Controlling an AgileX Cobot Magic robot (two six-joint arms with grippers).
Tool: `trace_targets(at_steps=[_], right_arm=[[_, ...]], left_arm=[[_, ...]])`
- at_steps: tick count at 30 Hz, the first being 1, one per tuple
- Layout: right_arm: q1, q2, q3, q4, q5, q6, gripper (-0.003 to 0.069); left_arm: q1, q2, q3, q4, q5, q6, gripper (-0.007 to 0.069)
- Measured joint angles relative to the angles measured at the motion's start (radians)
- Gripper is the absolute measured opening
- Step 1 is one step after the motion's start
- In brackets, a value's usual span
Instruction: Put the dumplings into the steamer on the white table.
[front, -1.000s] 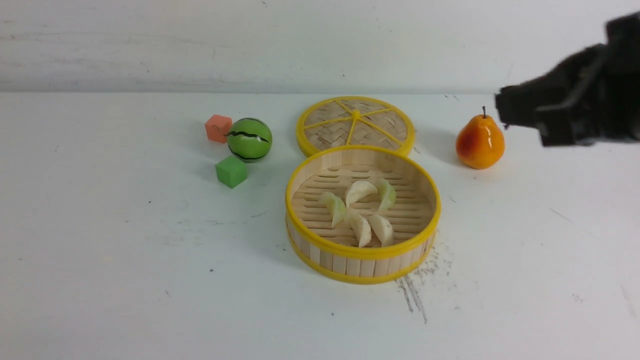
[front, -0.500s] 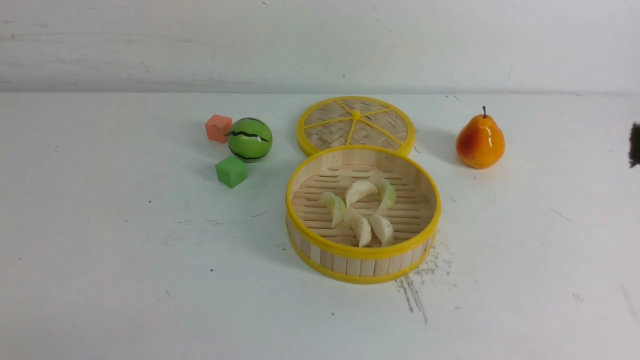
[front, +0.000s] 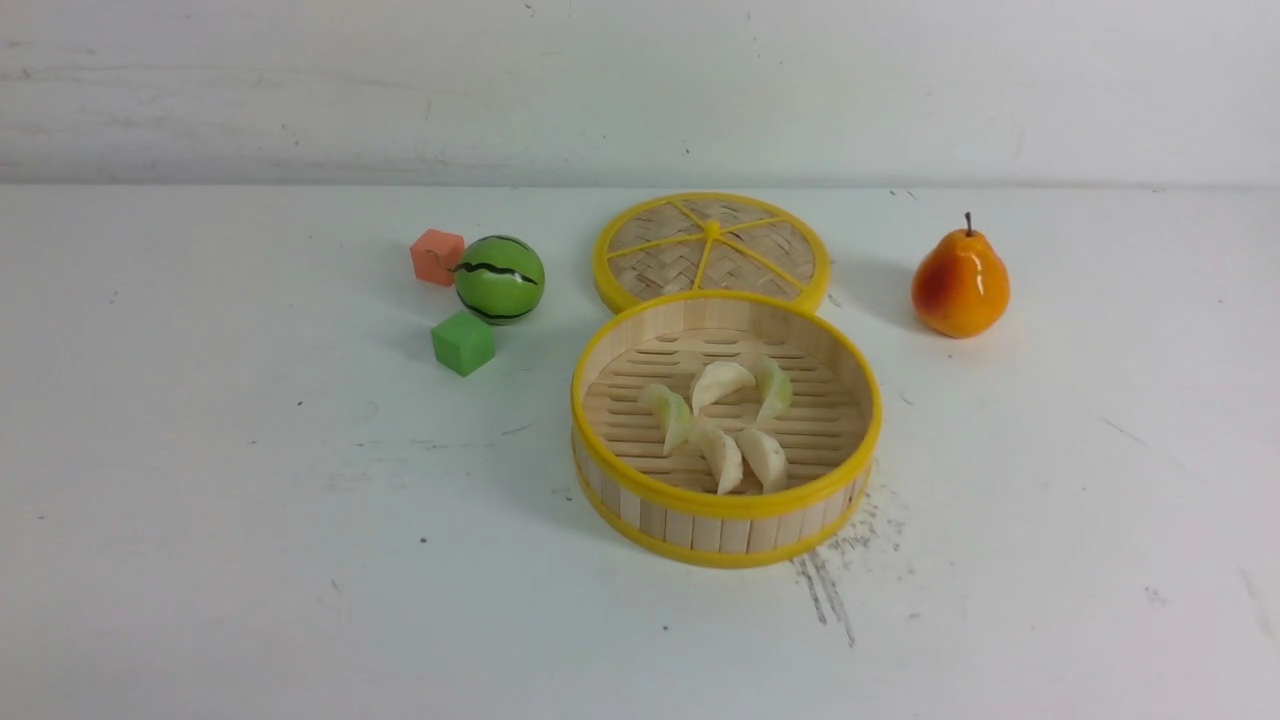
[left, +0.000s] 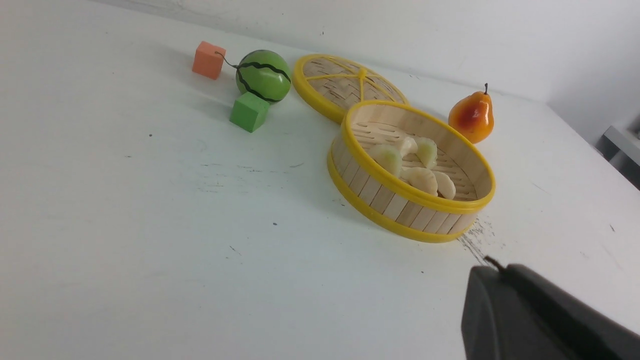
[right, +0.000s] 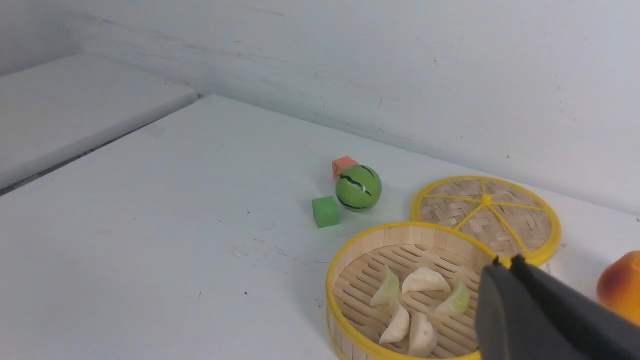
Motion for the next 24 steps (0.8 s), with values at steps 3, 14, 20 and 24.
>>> trace_targets(at_steps=[3,14,20,24], right_arm=[[0.000,0.000,0.000,-0.036,-0.003,0.000,-0.0001],[-0.061,-0.145,0.330,-0.254,-0.201,0.189,-0.0022],[-0.246,-0.381,0.641,-0.292,-0.317,0.267,-0.0022],[-0.379,-0.524,0.798,-0.305,-0.325,0.303,-0.0022]], left_arm=[[0.000,0.000,0.000,0.000,0.000,0.000,-0.0014],[0.000,0.000,0.000,0.000,0.001,0.000,-0.0014],[0.000,0.000,0.000,0.001,0.001,0.000,-0.0011],[0.000,0.000,0.000,0.001,0.001,0.000,-0.0009]])
